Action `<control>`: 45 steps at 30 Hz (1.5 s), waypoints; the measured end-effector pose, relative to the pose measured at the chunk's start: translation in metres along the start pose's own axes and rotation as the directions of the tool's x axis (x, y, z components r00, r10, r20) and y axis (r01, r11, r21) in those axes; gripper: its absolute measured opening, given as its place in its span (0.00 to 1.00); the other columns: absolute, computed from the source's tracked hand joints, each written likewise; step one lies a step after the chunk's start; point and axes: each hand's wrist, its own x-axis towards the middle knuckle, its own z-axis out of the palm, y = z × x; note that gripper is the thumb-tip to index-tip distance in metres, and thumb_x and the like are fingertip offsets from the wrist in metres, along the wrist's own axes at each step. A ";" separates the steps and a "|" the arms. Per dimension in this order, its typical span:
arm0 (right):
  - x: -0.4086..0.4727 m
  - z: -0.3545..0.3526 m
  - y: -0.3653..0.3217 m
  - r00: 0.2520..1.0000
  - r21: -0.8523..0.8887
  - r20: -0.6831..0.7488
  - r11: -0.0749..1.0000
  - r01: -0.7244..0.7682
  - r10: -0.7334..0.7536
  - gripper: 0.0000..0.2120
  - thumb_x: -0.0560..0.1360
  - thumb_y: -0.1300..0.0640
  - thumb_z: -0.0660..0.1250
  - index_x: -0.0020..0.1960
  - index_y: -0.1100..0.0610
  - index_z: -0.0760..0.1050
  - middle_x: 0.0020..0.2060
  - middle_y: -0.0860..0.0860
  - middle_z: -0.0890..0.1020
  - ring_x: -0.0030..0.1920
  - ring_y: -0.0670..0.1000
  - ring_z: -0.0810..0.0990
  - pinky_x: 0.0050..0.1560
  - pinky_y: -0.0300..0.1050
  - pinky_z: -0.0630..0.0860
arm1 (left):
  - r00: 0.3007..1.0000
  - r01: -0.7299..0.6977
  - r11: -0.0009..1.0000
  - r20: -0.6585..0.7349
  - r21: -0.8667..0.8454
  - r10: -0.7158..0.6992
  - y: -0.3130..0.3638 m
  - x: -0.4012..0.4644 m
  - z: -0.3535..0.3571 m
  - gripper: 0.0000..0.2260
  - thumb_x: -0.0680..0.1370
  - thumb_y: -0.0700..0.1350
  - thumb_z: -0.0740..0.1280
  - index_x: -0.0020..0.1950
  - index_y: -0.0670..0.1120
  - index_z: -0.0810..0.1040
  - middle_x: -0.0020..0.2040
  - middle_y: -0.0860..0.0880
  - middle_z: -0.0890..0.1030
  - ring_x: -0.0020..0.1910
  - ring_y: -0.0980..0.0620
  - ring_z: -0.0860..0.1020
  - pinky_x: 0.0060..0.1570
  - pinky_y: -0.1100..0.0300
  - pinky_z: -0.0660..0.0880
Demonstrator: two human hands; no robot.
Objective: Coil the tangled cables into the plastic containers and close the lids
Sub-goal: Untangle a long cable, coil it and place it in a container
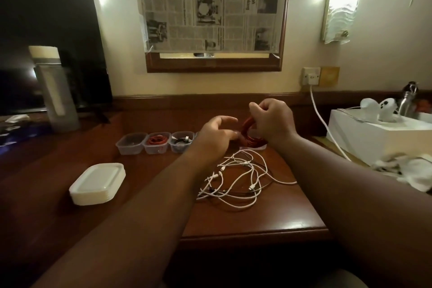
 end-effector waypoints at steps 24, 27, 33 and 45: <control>0.058 0.108 0.068 0.647 0.704 0.548 0.125 -0.699 0.529 0.42 0.61 0.35 0.73 0.64 0.61 0.72 0.53 0.59 0.84 0.53 0.63 0.83 0.43 0.58 0.83 | 0.931 0.036 0.860 -0.295 -0.509 -0.214 -0.082 0.126 0.014 0.09 0.81 0.43 0.66 0.45 0.44 0.84 0.38 0.47 0.86 0.37 0.54 0.84 0.41 0.60 0.79; 0.063 0.130 0.087 0.695 0.745 0.481 0.168 -0.645 0.535 0.34 0.66 0.38 0.74 0.61 0.60 0.74 0.54 0.61 0.83 0.53 0.63 0.83 0.46 0.61 0.82 | 0.937 0.061 0.856 -0.267 -0.513 -0.227 -0.100 0.139 0.016 0.12 0.82 0.50 0.64 0.45 0.48 0.84 0.44 0.47 0.87 0.48 0.50 0.85 0.53 0.54 0.79; 0.067 0.164 0.118 0.761 0.683 0.349 0.408 -0.606 0.547 0.27 0.72 0.34 0.67 0.57 0.56 0.77 0.50 0.55 0.85 0.51 0.56 0.85 0.54 0.58 0.81 | 0.960 0.113 0.919 -0.197 -0.378 -0.200 -0.130 0.162 0.012 0.10 0.80 0.50 0.66 0.55 0.47 0.83 0.51 0.48 0.86 0.57 0.50 0.81 0.65 0.49 0.74; 0.045 0.189 0.141 0.892 0.616 0.385 0.654 -0.439 0.236 0.22 0.64 0.40 0.72 0.50 0.53 0.73 0.46 0.55 0.83 0.50 0.54 0.84 0.53 0.53 0.82 | 0.982 0.028 0.834 -0.139 -0.551 -0.125 -0.173 0.190 -0.016 0.11 0.82 0.45 0.60 0.54 0.45 0.82 0.50 0.44 0.84 0.50 0.50 0.82 0.48 0.58 0.79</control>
